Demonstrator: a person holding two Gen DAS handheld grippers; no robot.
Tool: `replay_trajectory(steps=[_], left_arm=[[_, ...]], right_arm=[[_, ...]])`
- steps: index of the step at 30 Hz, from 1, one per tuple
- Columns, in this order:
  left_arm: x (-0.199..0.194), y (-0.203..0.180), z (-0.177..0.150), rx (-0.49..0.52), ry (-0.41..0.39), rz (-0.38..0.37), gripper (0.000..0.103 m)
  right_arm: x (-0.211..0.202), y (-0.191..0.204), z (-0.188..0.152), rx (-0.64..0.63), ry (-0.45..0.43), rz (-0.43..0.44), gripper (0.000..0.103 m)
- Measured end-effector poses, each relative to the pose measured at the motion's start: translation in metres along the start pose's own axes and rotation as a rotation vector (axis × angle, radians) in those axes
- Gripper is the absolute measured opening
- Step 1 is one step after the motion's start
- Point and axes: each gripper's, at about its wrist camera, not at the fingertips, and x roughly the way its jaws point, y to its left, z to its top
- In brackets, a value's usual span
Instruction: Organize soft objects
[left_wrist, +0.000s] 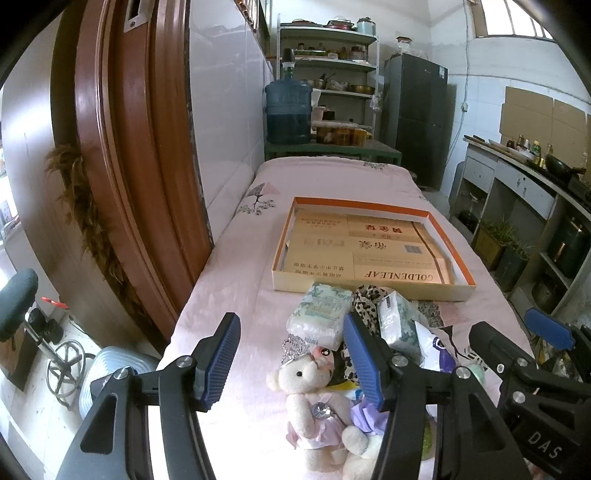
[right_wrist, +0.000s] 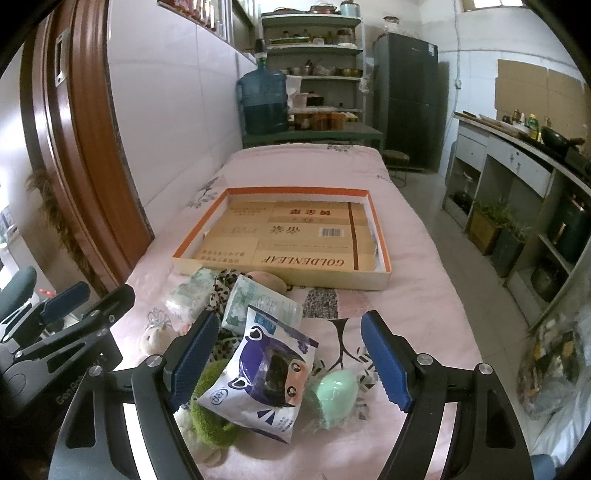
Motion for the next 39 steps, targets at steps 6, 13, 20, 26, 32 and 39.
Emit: replay_trajectory(steps=[6,13,20,26,32,39], left_arm=[[0.000,0.000,0.000,0.000,0.000,0.001,0.058],[0.000,0.001,0.000,0.001,0.001,0.000,0.058],[0.000,0.001,0.001,0.000,0.001,0.000,0.058],[0.004,0.009,-0.006,-0.025,0.004,-0.001,0.058],[0.008,0.025,-0.017,-0.056,0.004,-0.026,0.058],[0.016,0.037,-0.037,-0.092,0.045,-0.106,0.058]], right_arm=[[0.000,0.000,0.001,-0.001,0.001,-0.001,0.081],[0.001,0.002,-0.003,-0.001,0.003,0.002,0.081],[0.001,0.002,-0.002,-0.001,0.006,0.003,0.081],[0.003,0.007,-0.015,-0.005,0.026,0.031,0.081],[0.008,0.009,-0.026,-0.018,0.060,0.064,0.081],[0.020,0.012,-0.029,-0.023,0.111,0.083,0.081]])
